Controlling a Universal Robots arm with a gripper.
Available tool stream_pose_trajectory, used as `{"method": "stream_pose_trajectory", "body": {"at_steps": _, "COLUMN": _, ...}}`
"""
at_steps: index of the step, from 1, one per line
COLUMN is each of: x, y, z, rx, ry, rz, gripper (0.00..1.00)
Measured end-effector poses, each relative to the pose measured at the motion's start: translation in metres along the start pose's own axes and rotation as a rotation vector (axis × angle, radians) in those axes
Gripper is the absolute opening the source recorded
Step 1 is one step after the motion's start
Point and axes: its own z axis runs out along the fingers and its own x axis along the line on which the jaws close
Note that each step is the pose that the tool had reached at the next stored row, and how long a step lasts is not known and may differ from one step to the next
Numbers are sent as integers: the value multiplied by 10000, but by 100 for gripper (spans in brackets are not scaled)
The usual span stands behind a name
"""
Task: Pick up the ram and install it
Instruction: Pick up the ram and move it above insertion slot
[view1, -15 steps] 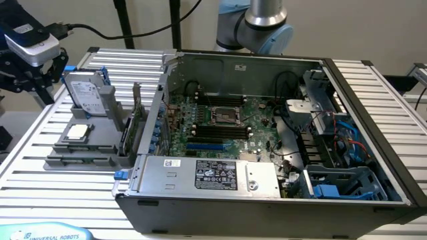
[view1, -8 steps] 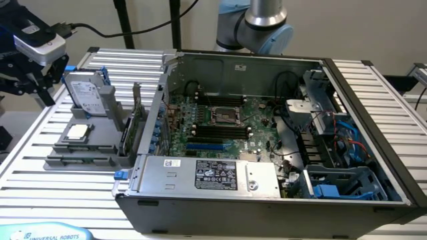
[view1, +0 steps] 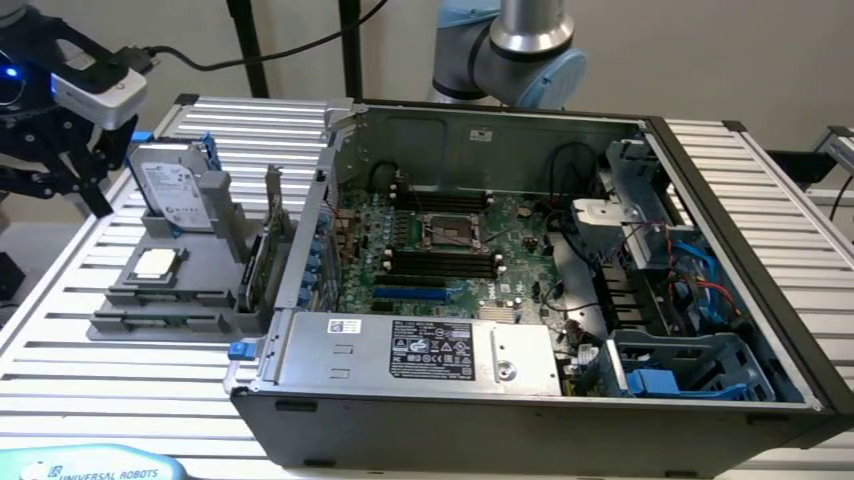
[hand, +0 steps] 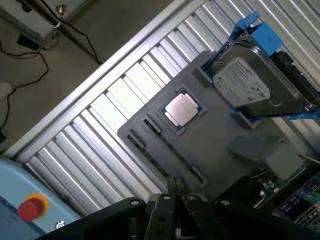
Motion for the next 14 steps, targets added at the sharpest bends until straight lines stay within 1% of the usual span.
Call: {"method": "stream_pose_trajectory", "body": {"at_steps": 14, "x": 2, "y": -6, "z": 114, "rx": -44, "ry": 123, "rz": -2543, "gripper": 11}}
